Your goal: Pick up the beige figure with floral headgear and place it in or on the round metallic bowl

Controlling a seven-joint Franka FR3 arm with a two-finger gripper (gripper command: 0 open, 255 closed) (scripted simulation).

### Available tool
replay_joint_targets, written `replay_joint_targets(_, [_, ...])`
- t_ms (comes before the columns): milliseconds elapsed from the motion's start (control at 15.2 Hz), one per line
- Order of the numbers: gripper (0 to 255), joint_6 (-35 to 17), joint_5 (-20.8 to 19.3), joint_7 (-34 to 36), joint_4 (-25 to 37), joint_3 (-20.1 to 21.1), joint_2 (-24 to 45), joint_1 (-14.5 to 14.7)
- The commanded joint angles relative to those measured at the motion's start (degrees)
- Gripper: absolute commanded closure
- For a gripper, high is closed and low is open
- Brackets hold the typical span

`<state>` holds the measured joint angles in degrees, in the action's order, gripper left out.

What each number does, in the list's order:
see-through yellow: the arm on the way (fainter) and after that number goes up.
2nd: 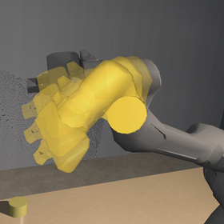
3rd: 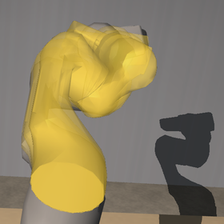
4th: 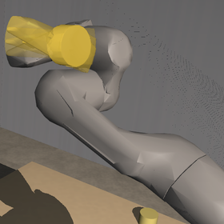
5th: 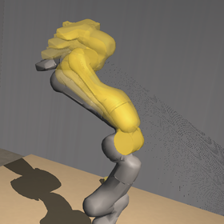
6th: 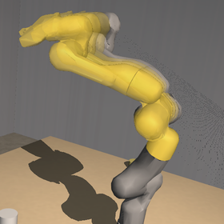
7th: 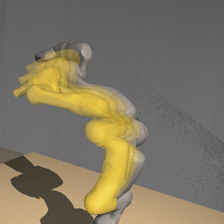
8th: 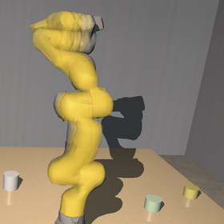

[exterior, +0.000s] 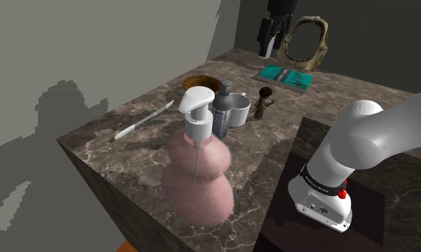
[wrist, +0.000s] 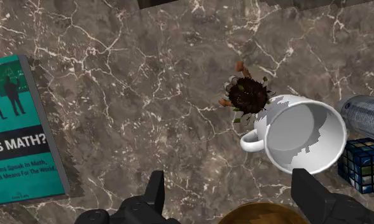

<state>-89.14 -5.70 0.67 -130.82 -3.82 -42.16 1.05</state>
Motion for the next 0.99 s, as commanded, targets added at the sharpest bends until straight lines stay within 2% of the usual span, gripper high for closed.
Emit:
replay_joint_targets(0, [0,0.00,0.00,0.00,0.00,0.00,0.00,0.00])
replay_joint_targets(396, [0,-1.03,7.90,-6.85,-10.28,-6.55,-3.17,2.75])
replay_joint_targets(924, [0,-6.31,8.25,-6.99,-17.13,-6.41,-4.55,2.74])
